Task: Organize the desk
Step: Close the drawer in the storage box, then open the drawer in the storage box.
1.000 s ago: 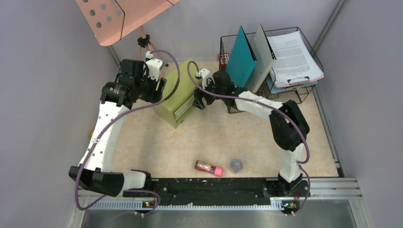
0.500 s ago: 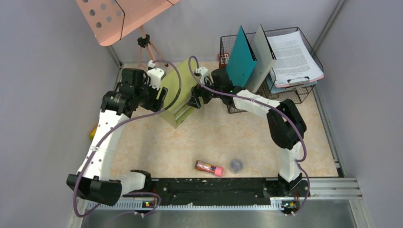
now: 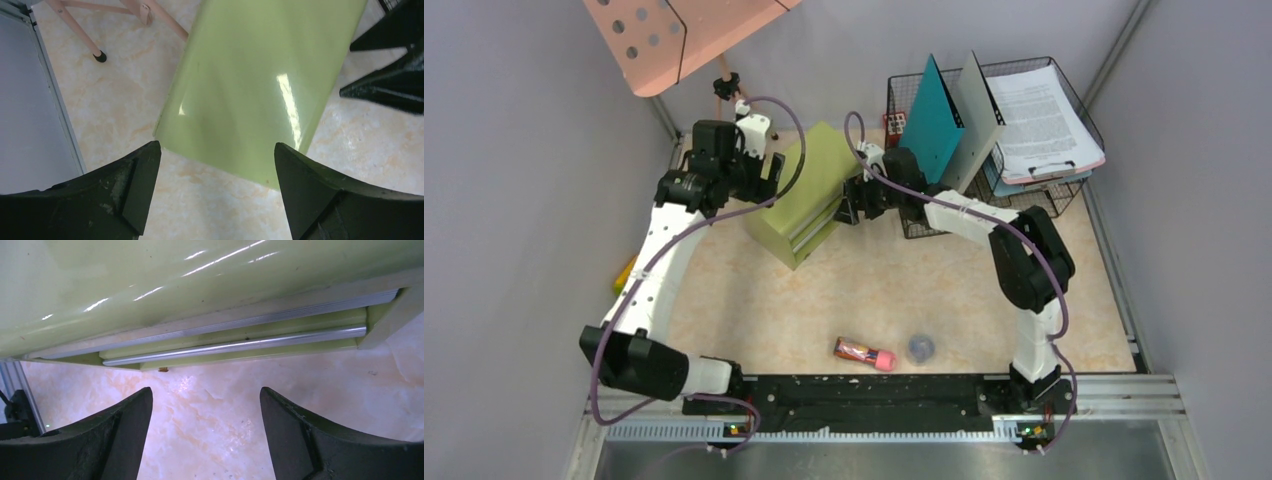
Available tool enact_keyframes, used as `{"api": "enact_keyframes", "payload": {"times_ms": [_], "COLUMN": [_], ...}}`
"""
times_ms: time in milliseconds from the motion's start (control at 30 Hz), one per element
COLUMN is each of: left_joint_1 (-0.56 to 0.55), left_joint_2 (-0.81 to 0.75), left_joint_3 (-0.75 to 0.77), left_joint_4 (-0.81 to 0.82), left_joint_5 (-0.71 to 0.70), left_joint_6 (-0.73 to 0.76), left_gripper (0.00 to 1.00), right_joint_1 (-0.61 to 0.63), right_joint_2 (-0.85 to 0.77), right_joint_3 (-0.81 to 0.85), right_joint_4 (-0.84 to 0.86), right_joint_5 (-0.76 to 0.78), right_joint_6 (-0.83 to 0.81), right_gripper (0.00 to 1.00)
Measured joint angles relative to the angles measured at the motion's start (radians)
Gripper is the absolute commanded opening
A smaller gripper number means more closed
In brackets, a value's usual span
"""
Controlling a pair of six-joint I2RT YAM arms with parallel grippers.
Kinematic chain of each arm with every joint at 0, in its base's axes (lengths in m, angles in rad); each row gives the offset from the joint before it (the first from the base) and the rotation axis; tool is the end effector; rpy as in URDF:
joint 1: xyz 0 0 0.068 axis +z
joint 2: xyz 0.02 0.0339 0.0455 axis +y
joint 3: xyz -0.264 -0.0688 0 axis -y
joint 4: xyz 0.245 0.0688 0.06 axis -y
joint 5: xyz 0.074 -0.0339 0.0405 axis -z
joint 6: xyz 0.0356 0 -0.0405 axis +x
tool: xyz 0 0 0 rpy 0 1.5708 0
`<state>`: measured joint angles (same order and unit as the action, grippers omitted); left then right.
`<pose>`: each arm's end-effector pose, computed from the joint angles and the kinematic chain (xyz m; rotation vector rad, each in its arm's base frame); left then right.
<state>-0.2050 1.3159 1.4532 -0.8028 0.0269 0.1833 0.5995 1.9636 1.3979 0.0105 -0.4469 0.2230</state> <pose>0.2682 -0.0567 0.3943 0.4458 2.1915 -0.0419 0.3630 0.2667 0.2208 -0.6848 2.1086 0.9474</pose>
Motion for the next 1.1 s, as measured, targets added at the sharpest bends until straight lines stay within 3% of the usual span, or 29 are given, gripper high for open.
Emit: {"api": "enact_keyframes", "payload": {"times_ms": [400, 1100], "left_joint_1": [0.081, 0.142], "left_joint_2": [0.281, 0.393], "left_joint_3": [0.129, 0.148], "left_joint_4": [0.116, 0.164], "left_joint_5": [0.061, 0.28], "left_joint_6": [-0.138, -0.24], "left_gripper": [0.92, 0.93], "right_joint_1": [-0.012, -0.088], "right_joint_2": [0.088, 0.268], "right_joint_3": [0.0, -0.008], "right_joint_4": [0.057, 0.459], "right_joint_5": [0.007, -0.227], "right_joint_6": [0.185, 0.619], "right_gripper": [0.69, 0.53]}}
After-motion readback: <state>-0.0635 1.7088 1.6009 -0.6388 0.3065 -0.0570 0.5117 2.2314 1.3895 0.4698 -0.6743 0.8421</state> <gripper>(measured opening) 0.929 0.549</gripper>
